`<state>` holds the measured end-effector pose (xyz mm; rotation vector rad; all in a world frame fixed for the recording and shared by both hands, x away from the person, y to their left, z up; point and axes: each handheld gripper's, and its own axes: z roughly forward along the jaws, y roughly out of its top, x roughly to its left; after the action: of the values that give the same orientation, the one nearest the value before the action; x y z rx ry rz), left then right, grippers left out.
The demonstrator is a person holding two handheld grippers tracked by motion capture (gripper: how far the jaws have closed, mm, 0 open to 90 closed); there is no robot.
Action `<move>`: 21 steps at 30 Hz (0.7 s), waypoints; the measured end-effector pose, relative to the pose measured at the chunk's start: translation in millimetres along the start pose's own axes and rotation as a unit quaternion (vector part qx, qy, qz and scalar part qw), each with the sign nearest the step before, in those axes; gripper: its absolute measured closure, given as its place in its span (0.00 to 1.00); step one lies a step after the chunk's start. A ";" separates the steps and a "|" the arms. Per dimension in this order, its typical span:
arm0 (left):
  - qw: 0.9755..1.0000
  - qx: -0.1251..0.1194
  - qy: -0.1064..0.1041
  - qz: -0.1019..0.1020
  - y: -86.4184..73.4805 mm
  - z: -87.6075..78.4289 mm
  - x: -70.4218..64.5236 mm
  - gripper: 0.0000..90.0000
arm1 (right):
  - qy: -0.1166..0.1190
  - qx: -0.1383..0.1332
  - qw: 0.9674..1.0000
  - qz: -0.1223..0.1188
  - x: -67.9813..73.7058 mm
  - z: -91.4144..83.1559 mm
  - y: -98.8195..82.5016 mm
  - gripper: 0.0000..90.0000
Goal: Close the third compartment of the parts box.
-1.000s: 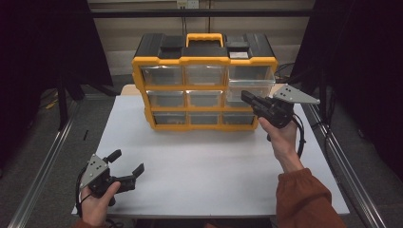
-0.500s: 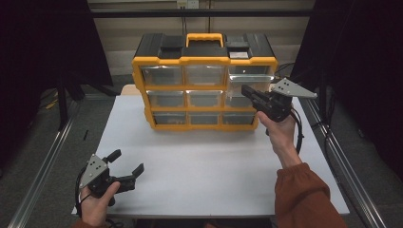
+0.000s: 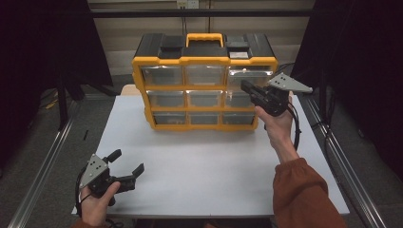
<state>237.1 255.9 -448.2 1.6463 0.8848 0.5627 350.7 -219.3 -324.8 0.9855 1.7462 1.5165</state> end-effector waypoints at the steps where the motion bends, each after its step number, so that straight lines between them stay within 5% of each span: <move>1: 1.000 0.000 0.000 0.000 0.0 0.0 0.1 0.04 | -0.001 -0.001 1.000 0.000 -0.6 1.5 0.3 1.00; 21: 1.000 0.003 -0.001 -0.002 0.0 2.4 0.7 0.04 | -0.012 0.005 1.000 0.007 -14.5 17.3 2.3 1.00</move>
<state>239.3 255.0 -448.9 1.6508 0.8883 0.5562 373.1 -222.2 -325.4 1.0203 1.7348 1.4995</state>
